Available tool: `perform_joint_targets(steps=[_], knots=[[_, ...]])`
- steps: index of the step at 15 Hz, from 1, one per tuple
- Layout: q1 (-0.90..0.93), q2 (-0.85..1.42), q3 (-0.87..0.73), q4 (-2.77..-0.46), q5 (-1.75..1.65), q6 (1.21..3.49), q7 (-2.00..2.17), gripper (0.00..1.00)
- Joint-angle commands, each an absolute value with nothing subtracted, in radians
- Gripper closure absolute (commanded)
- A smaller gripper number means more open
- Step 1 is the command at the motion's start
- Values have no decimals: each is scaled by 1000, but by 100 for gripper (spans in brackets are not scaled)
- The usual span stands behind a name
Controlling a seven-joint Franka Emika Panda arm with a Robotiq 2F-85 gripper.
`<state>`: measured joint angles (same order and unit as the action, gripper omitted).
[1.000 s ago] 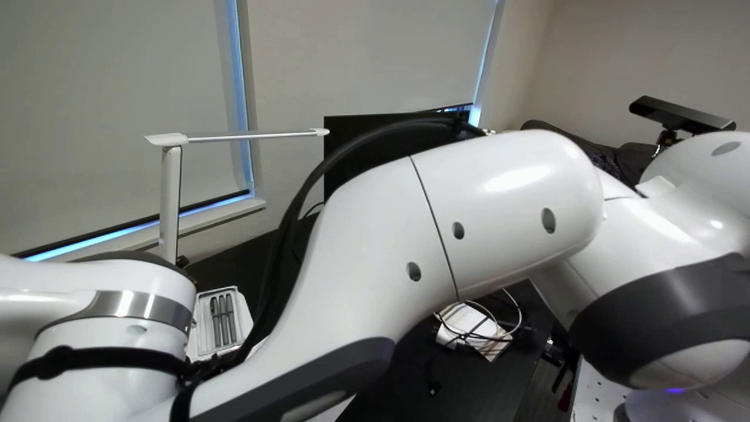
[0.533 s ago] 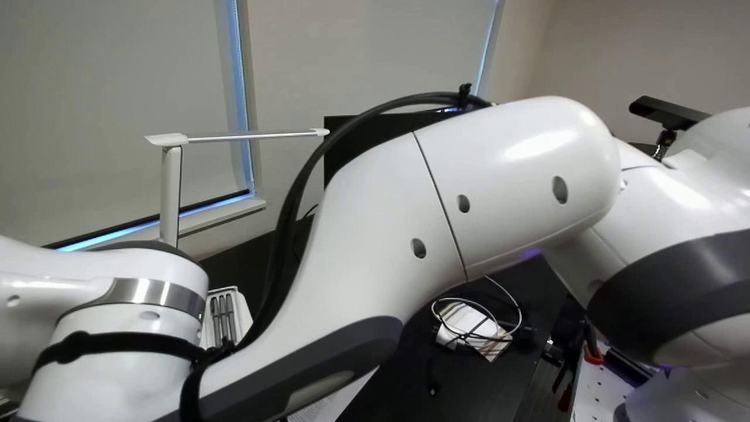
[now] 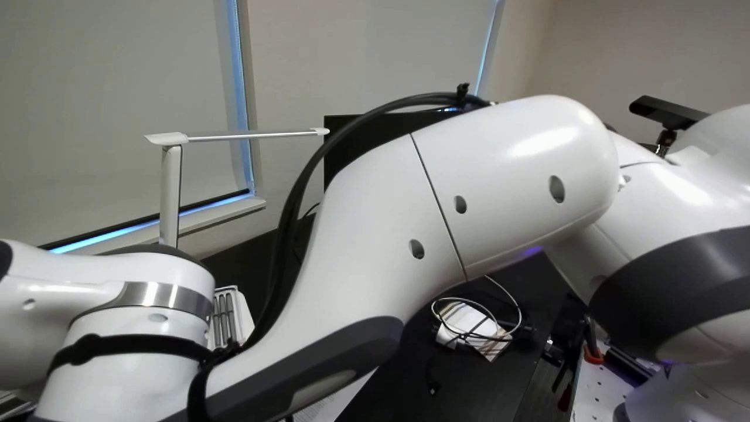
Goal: Move the eyeglass case to the right
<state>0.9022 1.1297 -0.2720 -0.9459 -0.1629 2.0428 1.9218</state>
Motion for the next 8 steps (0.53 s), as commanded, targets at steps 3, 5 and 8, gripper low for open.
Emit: perform_joint_targets(steps=[3, 5, 8], knots=[[896, 953, -284, -1277, -111, 2238, 2108, 51], [895, 914, -293, -1370, -95, 2336, 2176, 51], [901, 852, -311, -1515, -77, 2476, 2283, 51]])
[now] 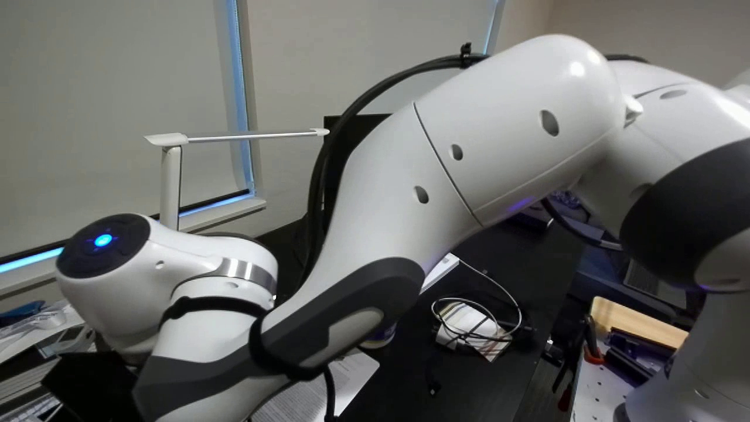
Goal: Move the eyeglass case to the right
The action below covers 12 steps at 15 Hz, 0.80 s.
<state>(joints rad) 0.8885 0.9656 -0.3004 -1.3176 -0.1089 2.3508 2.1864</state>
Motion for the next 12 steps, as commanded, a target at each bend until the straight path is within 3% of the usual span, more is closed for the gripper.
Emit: perform_joint_targets(steps=[1, 4, 5, 10, 11, 12], knots=[[908, 832, -325, -1564, -77, 2513, 2328, 51], [930, 771, -364, -1714, -93, 2653, 2429, 51], [868, 857, -302, -1558, -143, 2567, 2396, 26], [882, 803, -321, -1661, -142, 2622, 2430, 26], [869, 797, -298, -1643, -127, 2554, 2407, 51], [836, 768, -253, -1651, -127, 2517, 2334, 51]])
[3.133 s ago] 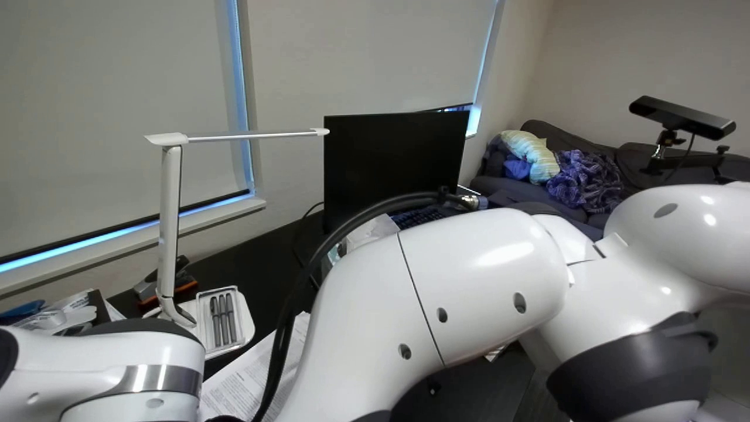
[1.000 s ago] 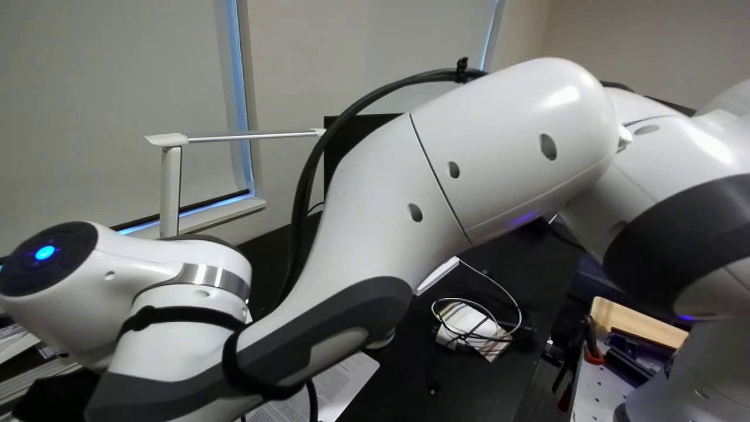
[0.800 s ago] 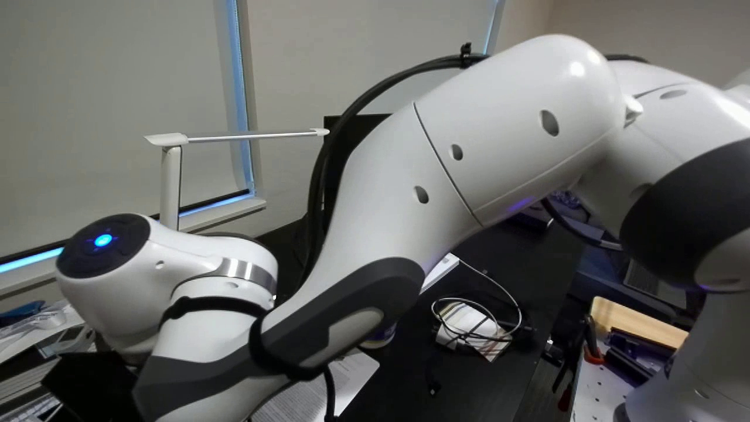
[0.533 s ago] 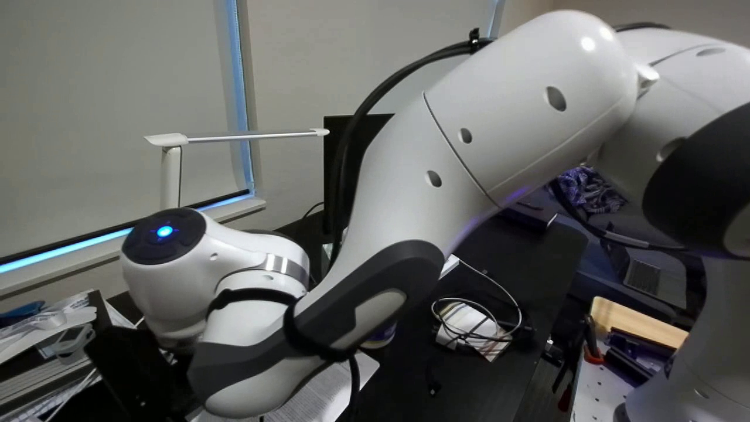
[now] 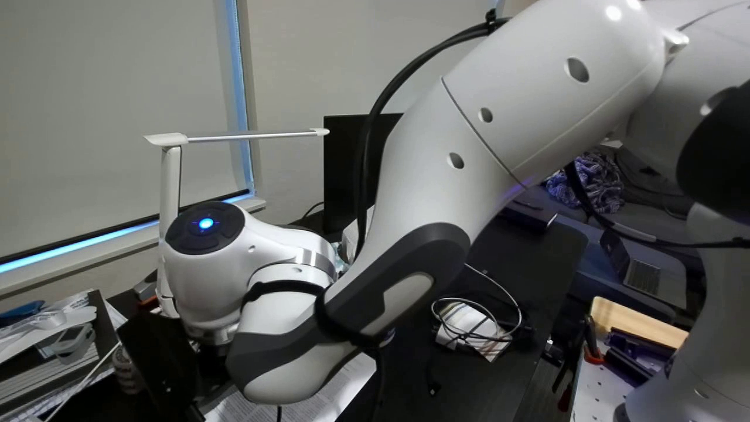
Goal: Move the eyeglass case to the right
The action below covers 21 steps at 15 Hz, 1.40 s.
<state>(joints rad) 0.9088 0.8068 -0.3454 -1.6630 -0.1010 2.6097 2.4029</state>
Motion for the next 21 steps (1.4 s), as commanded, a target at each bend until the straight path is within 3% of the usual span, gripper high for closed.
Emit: perform_joint_targets(steps=[1, 8, 9, 13, 14, 21], knots=[[813, 745, -222, -1661, -136, 2473, 2283, 51], [601, 488, -48, -1898, -165, 2442, 1837, 51], [637, 596, -73, -1782, -176, 2448, 1961, 26], [579, 514, -33, -1865, -175, 2444, 1871, 26], [580, 514, -30, -1868, -175, 2444, 1870, 51], [491, 318, 109, -2062, -188, 2342, 1511, 51]])
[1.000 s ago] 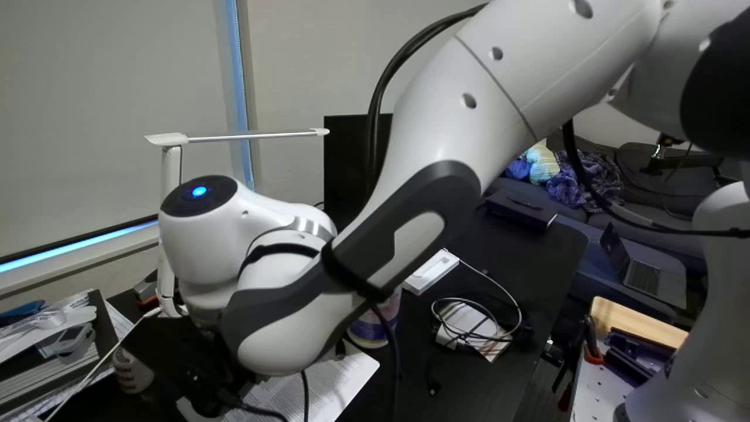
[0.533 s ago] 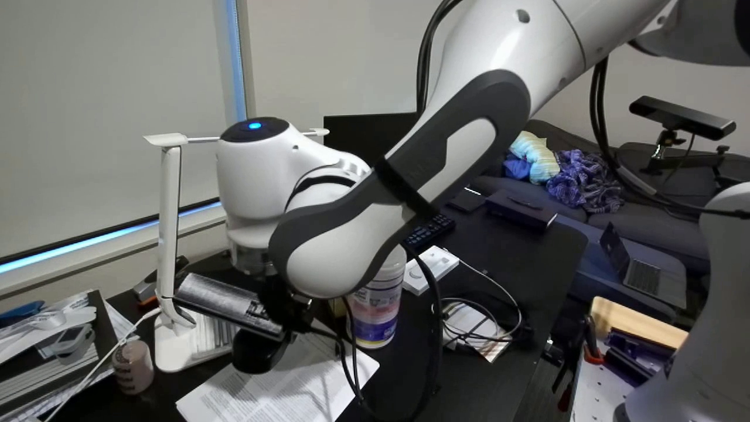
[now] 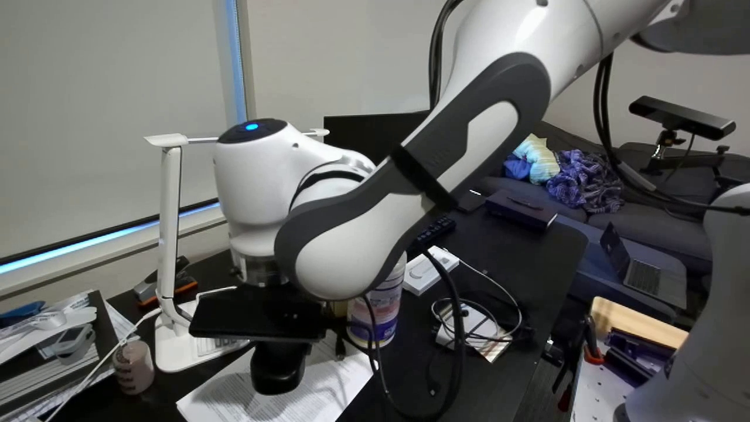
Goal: Move the eyeglass case to the right
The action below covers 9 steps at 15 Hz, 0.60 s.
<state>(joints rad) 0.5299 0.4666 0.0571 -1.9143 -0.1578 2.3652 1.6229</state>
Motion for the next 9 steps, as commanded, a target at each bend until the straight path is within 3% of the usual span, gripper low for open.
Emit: perform_joint_targets(steps=[1, 4, 5, 9], knots=[[486, 270, 124, -2122, -194, 2349, 1476, 51], [486, 149, 147, -2271, -267, 2392, 1419, 51], [474, 265, 154, -2143, -224, 2357, 1465, 26], [463, 170, 179, -2245, -260, 2361, 1457, 26]])
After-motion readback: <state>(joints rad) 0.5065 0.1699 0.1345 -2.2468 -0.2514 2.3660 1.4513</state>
